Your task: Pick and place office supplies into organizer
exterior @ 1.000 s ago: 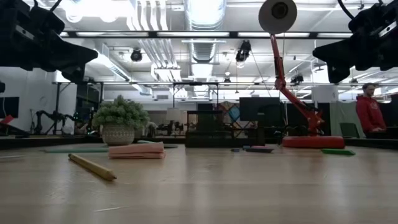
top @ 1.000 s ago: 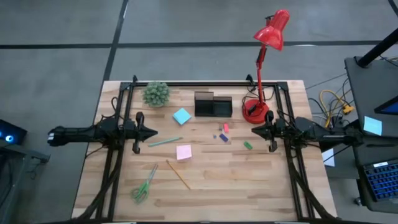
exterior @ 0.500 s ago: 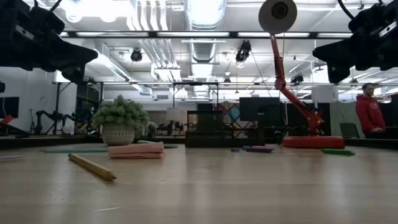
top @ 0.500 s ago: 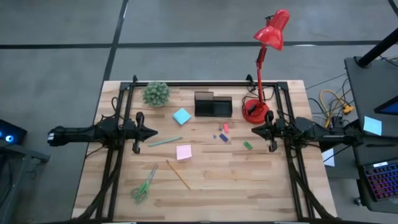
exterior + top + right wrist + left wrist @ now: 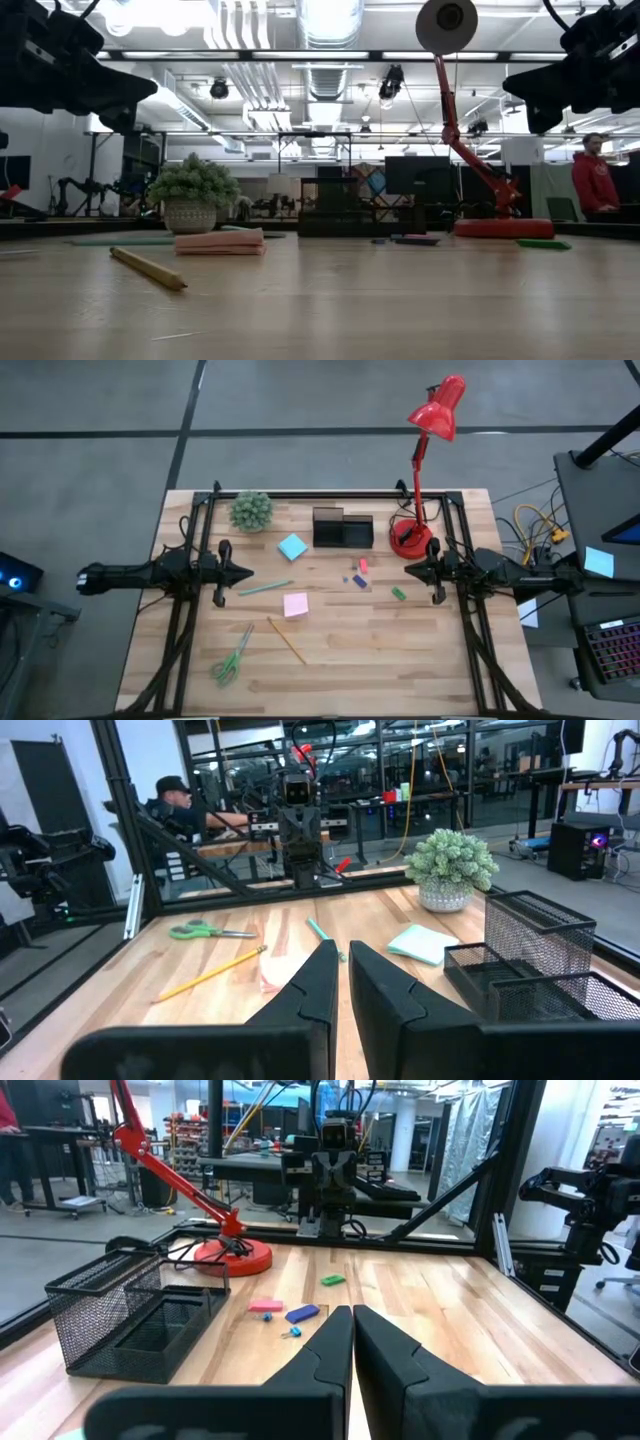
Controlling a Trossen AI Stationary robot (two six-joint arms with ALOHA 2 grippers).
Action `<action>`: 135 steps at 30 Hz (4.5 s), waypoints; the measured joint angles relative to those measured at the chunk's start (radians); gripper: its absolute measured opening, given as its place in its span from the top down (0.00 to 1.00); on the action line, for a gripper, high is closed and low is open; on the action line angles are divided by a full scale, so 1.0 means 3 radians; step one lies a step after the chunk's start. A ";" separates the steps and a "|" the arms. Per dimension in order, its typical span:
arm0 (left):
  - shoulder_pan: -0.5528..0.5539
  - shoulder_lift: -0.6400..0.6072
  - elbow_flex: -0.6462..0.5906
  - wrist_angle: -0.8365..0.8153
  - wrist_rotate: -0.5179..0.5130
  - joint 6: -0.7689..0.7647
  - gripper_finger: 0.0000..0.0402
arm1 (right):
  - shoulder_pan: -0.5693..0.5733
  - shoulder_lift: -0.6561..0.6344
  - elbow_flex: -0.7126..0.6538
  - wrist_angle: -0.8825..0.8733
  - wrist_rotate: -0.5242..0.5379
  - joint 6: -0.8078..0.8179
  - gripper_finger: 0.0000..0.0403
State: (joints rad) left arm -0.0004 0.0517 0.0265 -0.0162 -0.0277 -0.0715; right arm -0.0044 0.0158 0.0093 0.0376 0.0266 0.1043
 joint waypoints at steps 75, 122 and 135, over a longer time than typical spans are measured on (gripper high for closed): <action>0.0001 -0.0001 0.0000 0.0387 -0.0232 0.0745 1.00 | -0.0003 0.0000 0.0000 0.0421 0.0002 -0.0957 0.94; 0.0001 0.0452 0.0001 0.1159 -0.0486 0.0527 1.00 | -0.0001 0.1008 0.1044 -0.0205 0.0353 -0.0259 0.65; 0.0001 0.0460 0.0001 0.1156 -0.0484 0.0526 1.00 | -0.0001 0.1671 0.1738 -0.1135 0.0338 0.0187 0.67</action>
State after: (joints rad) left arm -0.0002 0.1898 0.0269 0.3305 -0.1730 0.0864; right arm -0.0048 0.5173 0.5309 -0.3028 0.1280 0.1604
